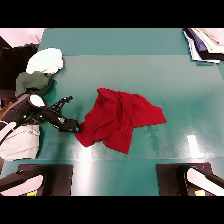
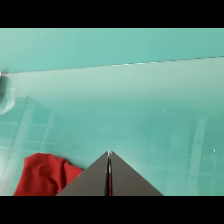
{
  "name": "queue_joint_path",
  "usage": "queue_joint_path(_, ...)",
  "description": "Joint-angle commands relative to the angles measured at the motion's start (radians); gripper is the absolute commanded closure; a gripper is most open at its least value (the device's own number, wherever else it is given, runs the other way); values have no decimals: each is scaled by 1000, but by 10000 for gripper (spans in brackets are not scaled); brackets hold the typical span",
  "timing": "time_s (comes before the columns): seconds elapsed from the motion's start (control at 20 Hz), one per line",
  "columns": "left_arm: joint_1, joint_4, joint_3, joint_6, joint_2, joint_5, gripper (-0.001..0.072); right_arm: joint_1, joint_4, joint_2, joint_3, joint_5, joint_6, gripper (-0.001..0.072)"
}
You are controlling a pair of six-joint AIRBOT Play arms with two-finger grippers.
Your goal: Fold the shirts.
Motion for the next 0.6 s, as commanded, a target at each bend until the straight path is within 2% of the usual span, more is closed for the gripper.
queue_joint_path(0.0,-64,-11,-12,2,-3,46,178,0,0,0,0,18,0,694)
queue_joint_path(0.05,-84,-10,-12,0,-3,47,179,0,0,0,0,24,0,694)
queue_joint_path(0.1,-99,-9,-12,-6,-3,48,241,0,0,0,0,26,0,694)
queue_joint_path(0.2,-105,-11,-12,-7,-2,39,688,0,0,0,0,27,0,694)
queue_joint_path(0.35,-104,26,34,-15,5,-30,687,1,0,-12,-1,64,-17,694)
queue_joint_path(0.5,-104,134,187,-64,74,-71,687,2,2,-68,-27,217,-17,694)
queue_joint_path(0.55,-104,163,243,-78,100,-73,686,2,2,-76,-87,224,-17,694)
